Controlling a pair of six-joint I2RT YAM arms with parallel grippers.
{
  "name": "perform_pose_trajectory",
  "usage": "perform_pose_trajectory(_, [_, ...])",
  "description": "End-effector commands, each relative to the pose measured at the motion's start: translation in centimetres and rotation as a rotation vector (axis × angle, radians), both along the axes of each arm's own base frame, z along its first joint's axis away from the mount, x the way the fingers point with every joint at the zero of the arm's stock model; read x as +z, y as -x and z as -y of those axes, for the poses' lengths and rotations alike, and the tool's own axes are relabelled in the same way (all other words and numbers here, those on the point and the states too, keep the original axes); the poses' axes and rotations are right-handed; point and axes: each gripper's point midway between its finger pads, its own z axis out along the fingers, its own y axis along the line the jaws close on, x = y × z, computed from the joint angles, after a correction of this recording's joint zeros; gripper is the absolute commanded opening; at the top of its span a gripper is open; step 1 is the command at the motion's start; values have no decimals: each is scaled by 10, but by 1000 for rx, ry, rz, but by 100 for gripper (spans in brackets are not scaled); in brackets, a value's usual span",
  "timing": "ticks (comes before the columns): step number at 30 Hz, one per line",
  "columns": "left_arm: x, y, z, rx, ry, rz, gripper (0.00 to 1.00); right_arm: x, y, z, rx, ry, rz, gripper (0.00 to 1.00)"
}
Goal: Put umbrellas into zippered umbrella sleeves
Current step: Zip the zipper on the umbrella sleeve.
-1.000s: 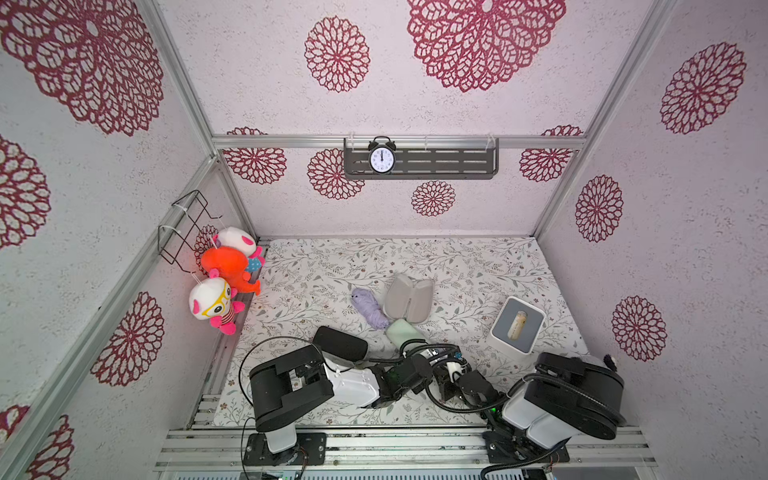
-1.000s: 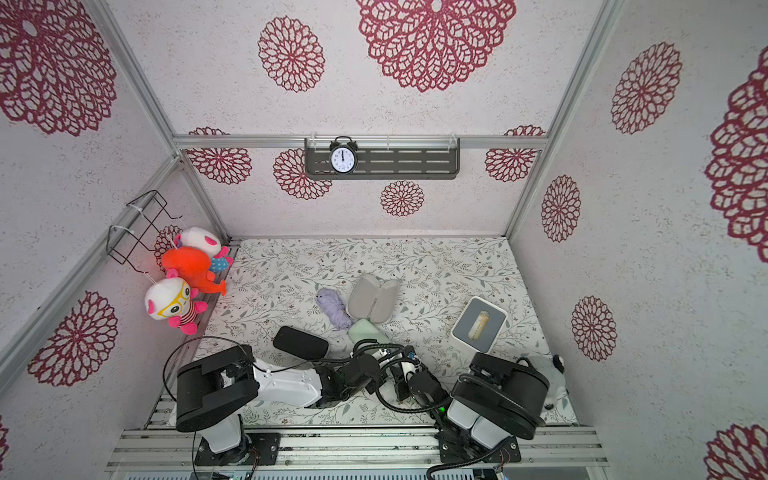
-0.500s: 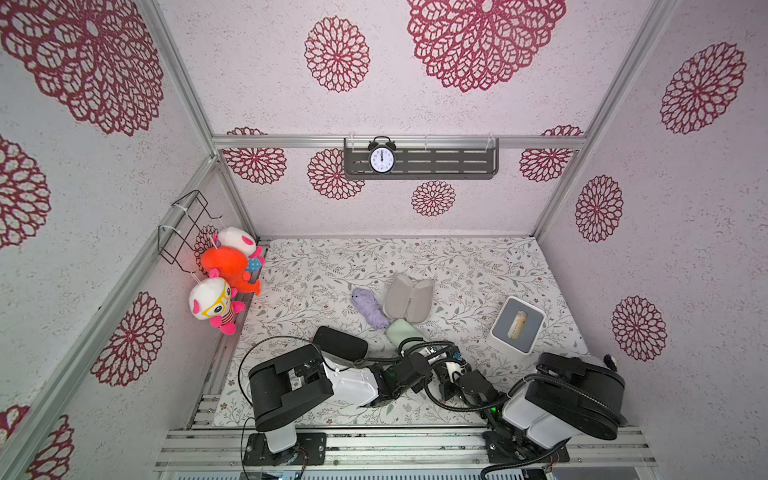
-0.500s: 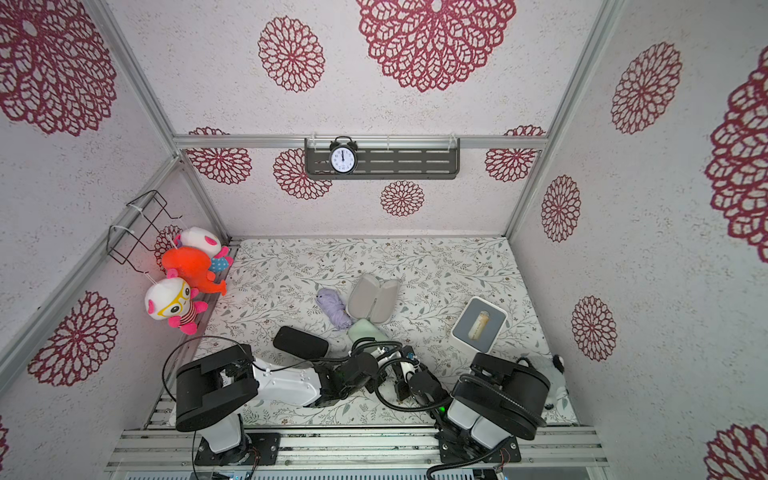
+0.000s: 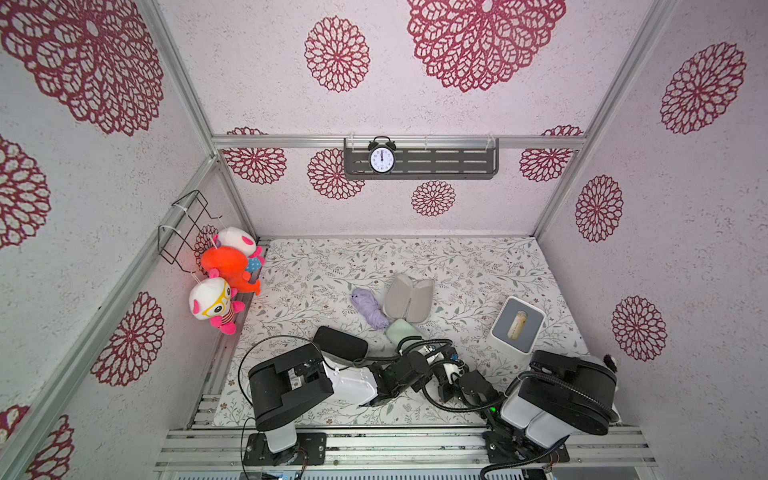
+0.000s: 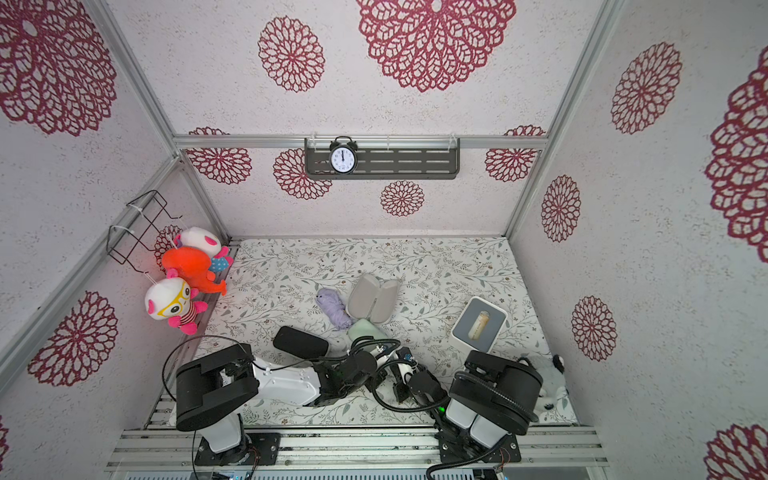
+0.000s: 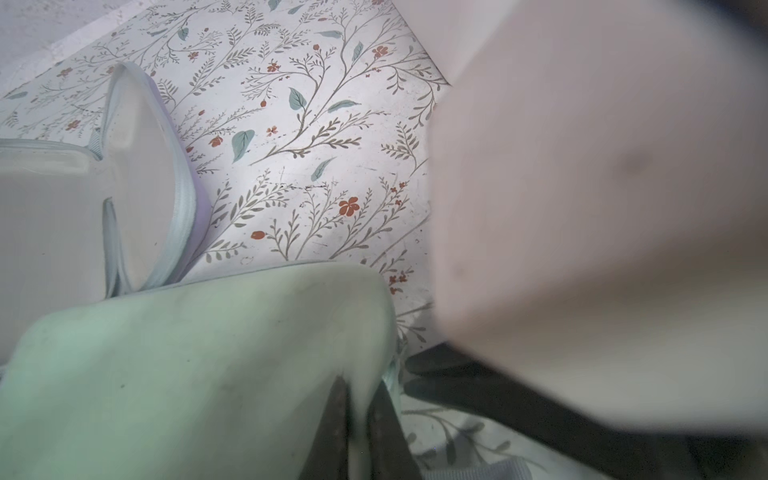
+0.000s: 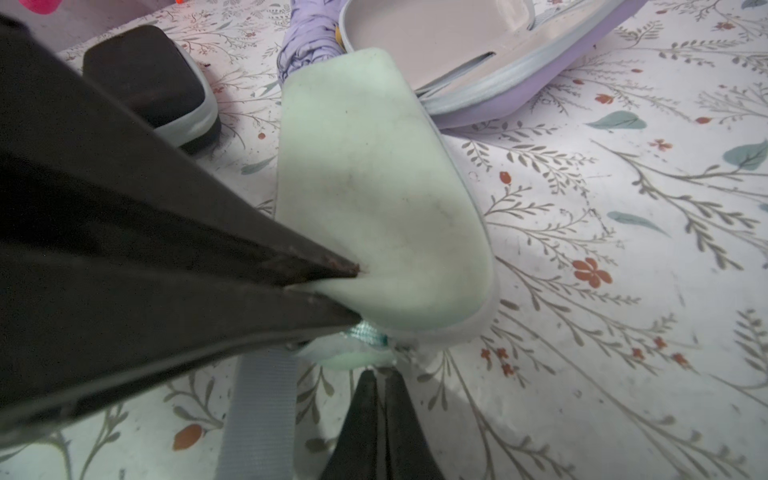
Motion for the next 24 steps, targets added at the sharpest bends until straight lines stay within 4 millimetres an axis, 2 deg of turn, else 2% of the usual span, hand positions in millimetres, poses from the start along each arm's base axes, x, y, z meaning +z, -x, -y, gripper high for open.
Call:
perform_pose_trajectory(1, [-38,19,-9,-60,-96,-106,9,28,5,-1,41,-82,98,8])
perform_pose_trajectory(6, [-40,19,-9,-55,-101,-109,9,28,3,2,25,-62,104,0])
perform_pose_trajectory(13, [-41,19,-6,-56,-96,-116,10,18,7,1,44,-37,76,0])
perform_pose_trajectory(16, [-39,19,-6,-56,-90,-114,15,14,11,-3,74,-40,52,0])
perform_pose_trajectory(20, [-30,22,-4,-69,-40,-110,29,11,16,1,76,-53,33,0])
perform_pose_trajectory(24, [-22,22,-2,-73,-6,-109,33,6,20,6,75,-48,9,0])
